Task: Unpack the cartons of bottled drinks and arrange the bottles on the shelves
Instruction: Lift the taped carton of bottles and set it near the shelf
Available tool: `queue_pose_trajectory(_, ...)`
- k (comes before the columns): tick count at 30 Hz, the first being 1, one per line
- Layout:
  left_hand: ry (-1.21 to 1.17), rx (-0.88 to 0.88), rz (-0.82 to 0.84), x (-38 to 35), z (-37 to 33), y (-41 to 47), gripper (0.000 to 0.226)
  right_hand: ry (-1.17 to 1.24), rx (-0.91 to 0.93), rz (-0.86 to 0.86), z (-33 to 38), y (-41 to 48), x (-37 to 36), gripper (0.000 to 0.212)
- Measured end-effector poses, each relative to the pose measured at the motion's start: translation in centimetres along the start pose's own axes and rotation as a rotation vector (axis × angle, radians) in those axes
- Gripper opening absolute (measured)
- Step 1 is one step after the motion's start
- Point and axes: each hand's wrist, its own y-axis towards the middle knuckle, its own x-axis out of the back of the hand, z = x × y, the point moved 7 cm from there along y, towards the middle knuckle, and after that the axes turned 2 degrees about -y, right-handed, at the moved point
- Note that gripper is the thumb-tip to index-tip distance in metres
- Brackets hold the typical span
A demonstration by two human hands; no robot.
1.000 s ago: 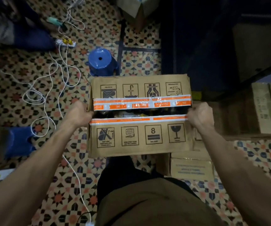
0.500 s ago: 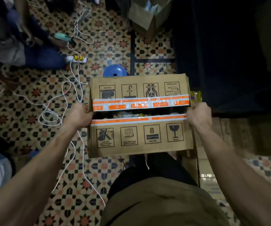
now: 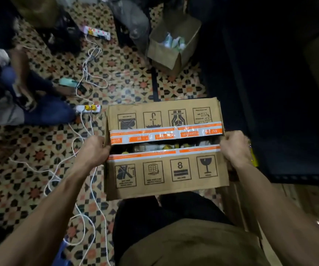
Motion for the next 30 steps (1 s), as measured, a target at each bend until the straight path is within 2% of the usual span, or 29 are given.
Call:
queue_pose_trajectory(2, -0.029, -0.041, 0.033, 1.2, -1.1, 2.6, 0.021, 0.01, -0.024, -0.029, 1.6, 1.1, 0.1, 0.023)
queue_pose_trajectory(10, 0.147, -0.274, 0.114, 6.3, -6.7, 13.7, 0.027, 0.081, -0.222, -0.153, 5.1, 2.9, 0.0, 0.023)
queue_pose_trajectory(18, 0.382, -0.545, 0.28, 8.6, -15.9, 22.1, 0.024, 0.296, -0.584, -0.327, 5.3, -0.9, -2.1, 0.021)
queue_pose_trajectory(23, 0.496, -0.773, 0.36, 7.0, -22.0, 23.2, 0.027, 0.396, -0.782, -0.379, 4.1, -3.0, -3.9, 0.017)
queue_pose_trajectory(26, 0.59, -0.848, 0.408, 4.8, -24.7, 24.6, 0.022, 0.439, -0.852, -0.402, 2.7, -3.3, -4.5, 0.017)
queue_pose_trajectory(30, 0.674, -0.921, 0.441, 1.0, -29.2, 24.4, 0.028, 0.481, -0.961, -0.454, 0.3, -4.0, -4.6, 0.019)
